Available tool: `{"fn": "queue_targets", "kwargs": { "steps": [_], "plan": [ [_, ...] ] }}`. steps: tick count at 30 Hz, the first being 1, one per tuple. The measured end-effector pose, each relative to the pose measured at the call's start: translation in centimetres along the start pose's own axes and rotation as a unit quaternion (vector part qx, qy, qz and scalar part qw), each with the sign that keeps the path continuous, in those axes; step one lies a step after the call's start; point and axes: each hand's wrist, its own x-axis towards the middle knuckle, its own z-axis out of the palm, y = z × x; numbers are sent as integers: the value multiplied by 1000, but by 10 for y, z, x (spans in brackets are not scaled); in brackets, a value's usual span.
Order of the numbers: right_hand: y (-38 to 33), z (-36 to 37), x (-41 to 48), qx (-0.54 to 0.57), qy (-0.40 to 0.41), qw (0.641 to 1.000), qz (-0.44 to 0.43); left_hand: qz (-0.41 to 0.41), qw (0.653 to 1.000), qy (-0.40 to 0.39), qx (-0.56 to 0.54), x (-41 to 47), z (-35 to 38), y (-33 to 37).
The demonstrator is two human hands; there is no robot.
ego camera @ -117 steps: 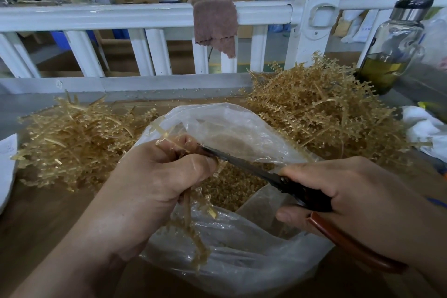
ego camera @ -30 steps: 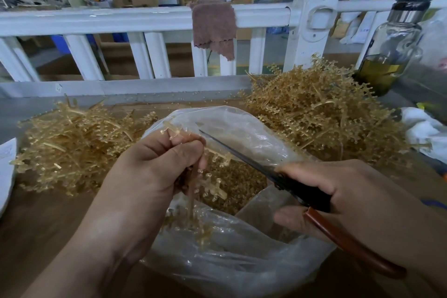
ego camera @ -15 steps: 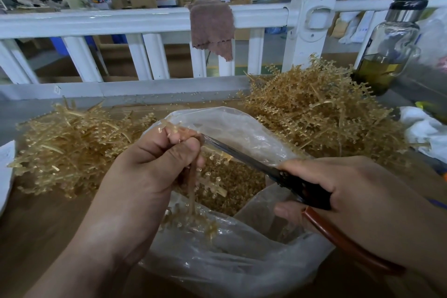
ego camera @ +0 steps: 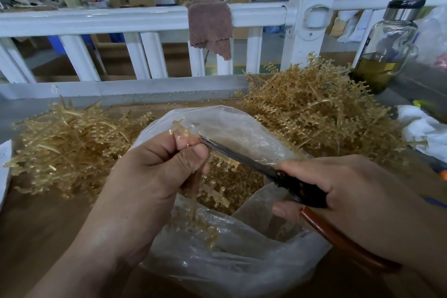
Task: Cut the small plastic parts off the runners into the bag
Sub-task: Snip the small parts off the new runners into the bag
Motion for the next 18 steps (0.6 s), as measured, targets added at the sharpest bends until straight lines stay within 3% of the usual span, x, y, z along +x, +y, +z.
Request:
{"fn": "queue_targets", "kwargs": {
  "steps": [18],
  "plan": [
    [3, 1, 0, -11, 13, 1000, -21, -7, 1000, -2, 9, -2, 4, 5]
  ]
}}
